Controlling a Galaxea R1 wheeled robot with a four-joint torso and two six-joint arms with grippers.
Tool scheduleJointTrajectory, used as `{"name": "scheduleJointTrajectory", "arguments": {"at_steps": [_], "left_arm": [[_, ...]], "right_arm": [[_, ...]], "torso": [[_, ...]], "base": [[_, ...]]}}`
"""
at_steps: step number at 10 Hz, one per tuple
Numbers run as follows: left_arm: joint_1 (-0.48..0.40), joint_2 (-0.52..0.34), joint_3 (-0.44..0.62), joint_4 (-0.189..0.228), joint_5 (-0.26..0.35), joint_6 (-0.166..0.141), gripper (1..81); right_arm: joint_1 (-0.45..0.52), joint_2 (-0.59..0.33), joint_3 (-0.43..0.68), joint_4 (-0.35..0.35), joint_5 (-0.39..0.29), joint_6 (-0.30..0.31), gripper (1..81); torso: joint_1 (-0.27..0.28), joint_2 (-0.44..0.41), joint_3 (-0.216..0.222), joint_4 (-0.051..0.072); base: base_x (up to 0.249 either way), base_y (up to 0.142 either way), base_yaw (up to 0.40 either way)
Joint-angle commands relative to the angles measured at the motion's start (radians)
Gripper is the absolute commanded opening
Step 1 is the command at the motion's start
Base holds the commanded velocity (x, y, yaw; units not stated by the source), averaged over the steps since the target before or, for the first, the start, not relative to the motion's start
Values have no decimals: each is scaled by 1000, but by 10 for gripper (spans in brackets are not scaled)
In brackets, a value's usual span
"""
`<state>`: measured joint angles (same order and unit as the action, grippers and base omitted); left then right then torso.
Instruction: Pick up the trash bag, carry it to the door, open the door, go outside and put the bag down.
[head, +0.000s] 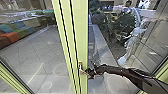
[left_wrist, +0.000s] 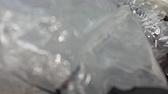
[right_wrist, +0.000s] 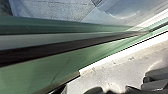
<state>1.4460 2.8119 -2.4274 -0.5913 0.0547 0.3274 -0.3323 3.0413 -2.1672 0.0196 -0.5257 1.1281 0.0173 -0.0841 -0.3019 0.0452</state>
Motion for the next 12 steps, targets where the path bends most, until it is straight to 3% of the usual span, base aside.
{"name": "scheduleJointTrajectory", "arguments": {"at_steps": [1, 6, 12], "left_arm": [[-20, -15, 2, -13, 90, -4, 10], [-19, -17, 2, -13, 90, -2, 10], [-19, -14, 2, -9, 96, -1, 10]], "right_arm": [[170, 35, -18, 2, 6, 1, 811], [261, 1, -23, 13, 7, 9, 811], [262, -28, -19, 14, 9, 9, 811]], "torso": [[0, 0, 0, 0], [0, 0, -2, 0], [0, 0, -2, 0]], "base": [[0, 0, 0], [0, 0, 0], [0, 0, 0]]}}
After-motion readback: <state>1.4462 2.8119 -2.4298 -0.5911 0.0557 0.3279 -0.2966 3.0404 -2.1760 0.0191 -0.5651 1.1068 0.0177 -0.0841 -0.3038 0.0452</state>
